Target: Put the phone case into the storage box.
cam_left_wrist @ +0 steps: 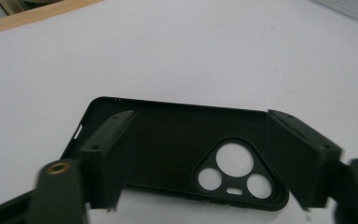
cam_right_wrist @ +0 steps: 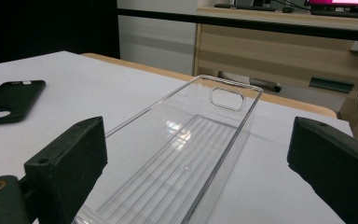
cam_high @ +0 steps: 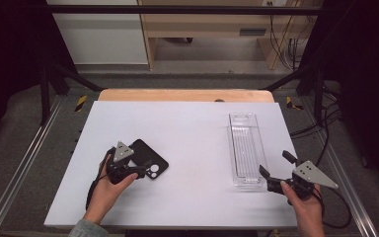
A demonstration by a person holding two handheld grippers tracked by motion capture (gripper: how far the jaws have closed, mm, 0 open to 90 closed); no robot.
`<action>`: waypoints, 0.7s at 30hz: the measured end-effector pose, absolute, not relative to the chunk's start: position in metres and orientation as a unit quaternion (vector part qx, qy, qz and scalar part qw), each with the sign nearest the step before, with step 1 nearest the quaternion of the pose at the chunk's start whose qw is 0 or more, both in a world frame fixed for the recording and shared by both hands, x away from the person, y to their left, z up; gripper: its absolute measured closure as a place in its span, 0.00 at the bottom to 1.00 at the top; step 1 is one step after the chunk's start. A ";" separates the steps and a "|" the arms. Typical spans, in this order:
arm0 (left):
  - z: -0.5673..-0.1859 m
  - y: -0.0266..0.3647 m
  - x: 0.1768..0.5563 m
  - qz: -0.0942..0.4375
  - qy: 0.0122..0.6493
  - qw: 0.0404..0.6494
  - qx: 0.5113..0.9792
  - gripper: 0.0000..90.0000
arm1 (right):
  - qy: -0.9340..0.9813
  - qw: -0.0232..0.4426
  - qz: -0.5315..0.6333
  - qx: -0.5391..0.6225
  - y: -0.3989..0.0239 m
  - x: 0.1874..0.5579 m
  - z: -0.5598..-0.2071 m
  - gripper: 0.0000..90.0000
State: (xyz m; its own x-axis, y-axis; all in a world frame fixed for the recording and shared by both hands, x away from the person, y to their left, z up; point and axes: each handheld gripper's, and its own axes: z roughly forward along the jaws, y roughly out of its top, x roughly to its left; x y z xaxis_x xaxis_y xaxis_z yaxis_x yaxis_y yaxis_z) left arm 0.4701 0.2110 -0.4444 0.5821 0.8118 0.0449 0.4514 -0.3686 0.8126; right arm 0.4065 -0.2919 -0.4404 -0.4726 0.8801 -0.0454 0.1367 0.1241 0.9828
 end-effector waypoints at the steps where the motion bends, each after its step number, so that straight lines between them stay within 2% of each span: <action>1: -0.445 0.210 0.471 0.222 0.396 0.395 0.799 0.38 | 0.666 0.344 0.541 0.382 -0.292 0.406 -0.440 0.06; 7: -0.449 0.204 0.474 0.203 0.392 0.380 0.813 0.67 | 0.666 0.344 0.540 0.382 -0.293 0.406 -0.440 0.06; 9: -0.450 0.202 0.476 0.196 0.387 0.378 0.818 0.81 | 0.665 0.344 0.542 0.382 -0.293 0.406 -0.440 0.06; 10: -0.450 0.202 0.476 0.195 0.387 0.376 0.819 0.81 | 0.665 0.344 0.542 0.382 -0.293 0.406 -0.440 0.06; 15: -0.450 0.198 0.479 0.187 0.384 0.373 0.824 0.98 | 0.663 0.344 0.543 0.384 -0.294 0.405 -0.440 0.06; 21: -0.452 0.193 0.480 0.186 0.379 0.363 0.830 1.00 | 0.663 0.344 0.543 0.383 -0.293 0.405 -0.439 0.06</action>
